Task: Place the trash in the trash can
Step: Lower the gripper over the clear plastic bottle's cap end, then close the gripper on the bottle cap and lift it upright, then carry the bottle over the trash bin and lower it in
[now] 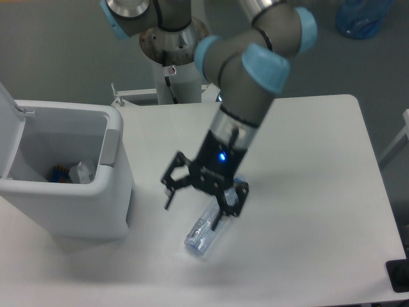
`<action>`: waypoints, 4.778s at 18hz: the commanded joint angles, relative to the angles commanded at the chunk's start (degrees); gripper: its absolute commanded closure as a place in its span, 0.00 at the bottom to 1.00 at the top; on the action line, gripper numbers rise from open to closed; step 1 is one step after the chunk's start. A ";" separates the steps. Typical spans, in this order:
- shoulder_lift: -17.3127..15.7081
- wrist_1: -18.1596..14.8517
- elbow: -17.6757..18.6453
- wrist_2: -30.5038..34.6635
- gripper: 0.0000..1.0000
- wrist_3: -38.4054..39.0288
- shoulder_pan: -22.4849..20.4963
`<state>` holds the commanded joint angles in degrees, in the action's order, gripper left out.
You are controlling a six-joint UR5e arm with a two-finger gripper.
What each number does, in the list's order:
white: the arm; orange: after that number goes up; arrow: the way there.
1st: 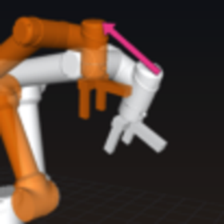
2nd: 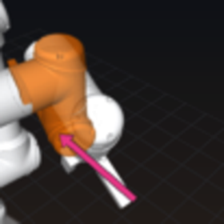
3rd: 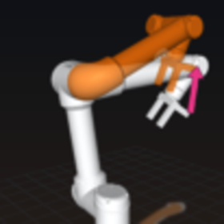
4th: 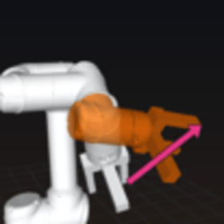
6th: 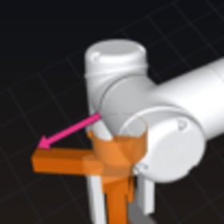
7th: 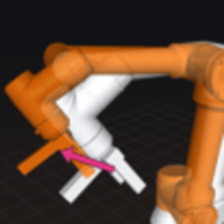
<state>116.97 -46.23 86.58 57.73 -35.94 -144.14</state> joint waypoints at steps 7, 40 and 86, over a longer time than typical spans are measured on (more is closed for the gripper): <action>4.76 -1.93 -1.14 13.36 0.00 -7.12 0.96; 13.64 -20.04 -8.18 27.79 0.12 -8.35 10.81; -8.51 -10.64 -18.11 -41.70 0.82 3.25 0.97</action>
<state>108.46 -56.86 68.47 16.02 -32.70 -143.17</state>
